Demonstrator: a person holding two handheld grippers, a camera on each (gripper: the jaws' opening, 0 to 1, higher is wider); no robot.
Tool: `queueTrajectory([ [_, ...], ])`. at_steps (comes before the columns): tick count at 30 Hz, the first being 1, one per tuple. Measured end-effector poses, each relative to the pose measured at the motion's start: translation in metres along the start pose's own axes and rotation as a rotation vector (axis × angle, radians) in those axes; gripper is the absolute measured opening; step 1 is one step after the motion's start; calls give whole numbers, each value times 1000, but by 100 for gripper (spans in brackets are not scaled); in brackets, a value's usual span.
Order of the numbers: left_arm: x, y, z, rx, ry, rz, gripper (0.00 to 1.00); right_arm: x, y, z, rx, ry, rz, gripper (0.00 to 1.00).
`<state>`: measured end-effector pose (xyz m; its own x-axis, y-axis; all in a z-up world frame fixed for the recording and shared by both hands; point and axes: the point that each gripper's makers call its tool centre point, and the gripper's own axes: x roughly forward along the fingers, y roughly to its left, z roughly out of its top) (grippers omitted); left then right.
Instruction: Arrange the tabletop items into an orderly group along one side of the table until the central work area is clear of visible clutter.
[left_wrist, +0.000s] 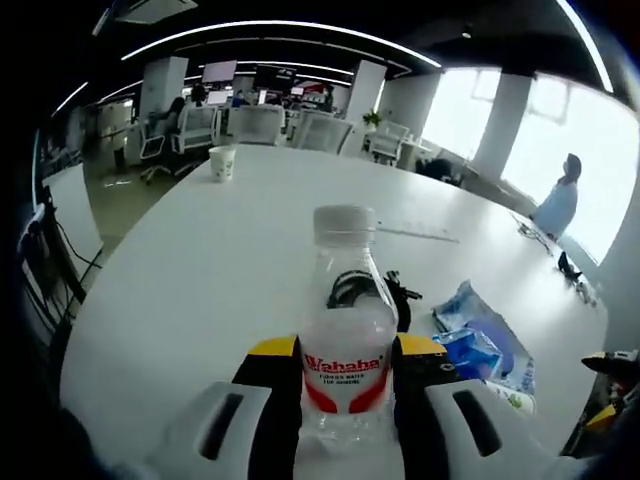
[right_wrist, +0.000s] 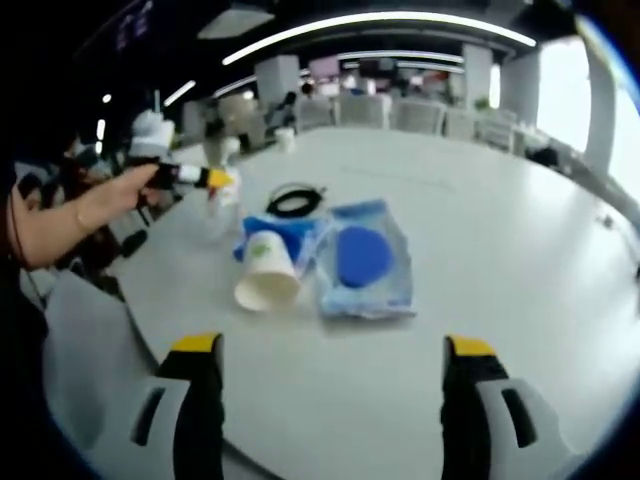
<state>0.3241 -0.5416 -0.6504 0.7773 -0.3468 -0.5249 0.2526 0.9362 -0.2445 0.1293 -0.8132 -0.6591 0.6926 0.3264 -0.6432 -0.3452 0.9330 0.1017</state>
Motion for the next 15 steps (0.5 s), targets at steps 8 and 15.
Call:
queueTrajectory([
  [8, -13, -6, -8, 71, -114, -9, 33, -3, -3, -3, 4, 6, -8, 87],
  [15, -29, -14, -17, 116, -173, -6, 33, -4, -1, 0, -1, -3, -3, 87],
])
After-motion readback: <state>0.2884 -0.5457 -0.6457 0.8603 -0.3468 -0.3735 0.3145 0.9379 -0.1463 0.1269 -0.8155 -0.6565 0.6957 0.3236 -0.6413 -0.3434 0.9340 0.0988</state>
